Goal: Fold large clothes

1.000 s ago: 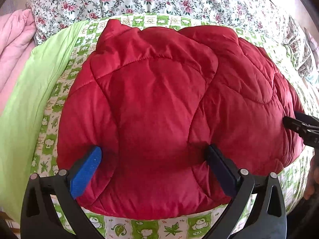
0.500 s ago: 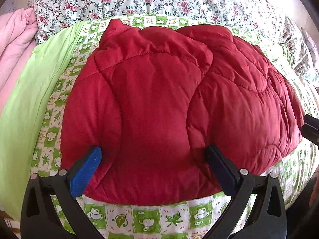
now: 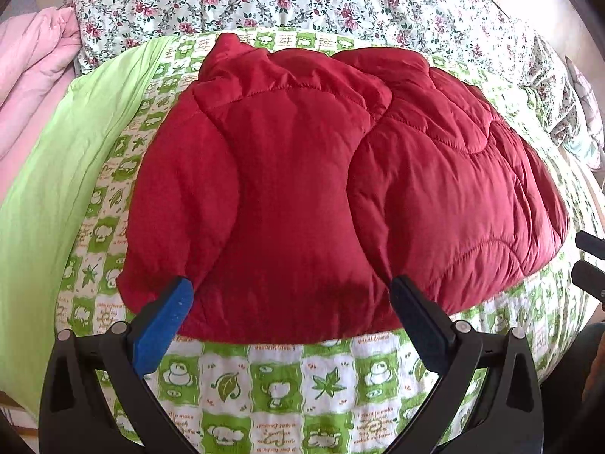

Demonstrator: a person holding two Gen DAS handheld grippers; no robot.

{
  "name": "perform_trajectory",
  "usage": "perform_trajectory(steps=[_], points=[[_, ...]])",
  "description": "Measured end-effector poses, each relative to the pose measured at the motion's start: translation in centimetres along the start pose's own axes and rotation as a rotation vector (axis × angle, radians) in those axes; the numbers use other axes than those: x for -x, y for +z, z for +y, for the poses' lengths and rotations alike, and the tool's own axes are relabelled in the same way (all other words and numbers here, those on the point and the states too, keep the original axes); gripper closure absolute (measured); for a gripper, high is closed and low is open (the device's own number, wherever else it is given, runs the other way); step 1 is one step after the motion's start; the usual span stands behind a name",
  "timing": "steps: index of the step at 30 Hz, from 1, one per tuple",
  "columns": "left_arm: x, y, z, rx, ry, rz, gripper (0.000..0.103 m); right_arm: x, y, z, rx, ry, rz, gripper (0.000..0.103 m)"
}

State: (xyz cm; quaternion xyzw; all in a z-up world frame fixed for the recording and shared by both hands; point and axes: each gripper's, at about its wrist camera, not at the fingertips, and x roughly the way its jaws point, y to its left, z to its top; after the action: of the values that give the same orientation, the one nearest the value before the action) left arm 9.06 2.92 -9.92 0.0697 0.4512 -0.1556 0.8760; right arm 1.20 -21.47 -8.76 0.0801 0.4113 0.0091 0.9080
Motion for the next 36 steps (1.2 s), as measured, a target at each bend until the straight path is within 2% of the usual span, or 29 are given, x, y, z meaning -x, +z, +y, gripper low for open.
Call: perform_trajectory(steps=[27, 31, 36], points=[[5.2, -3.9, -0.6, -0.082, 0.079, -0.073, 0.0, 2.0, -2.5, 0.8, 0.052, 0.015, 0.043, 0.005], [6.2, -3.8, -0.8, -0.111, 0.083, -0.084, 0.0, 2.5, -2.6, 0.9, 0.066, 0.022, 0.062, 0.005], [8.6, -2.2, -1.7, -0.163, 0.091, -0.112, 0.0, 4.1, -1.6, 1.4, 0.114, 0.024, 0.068, 0.004]])
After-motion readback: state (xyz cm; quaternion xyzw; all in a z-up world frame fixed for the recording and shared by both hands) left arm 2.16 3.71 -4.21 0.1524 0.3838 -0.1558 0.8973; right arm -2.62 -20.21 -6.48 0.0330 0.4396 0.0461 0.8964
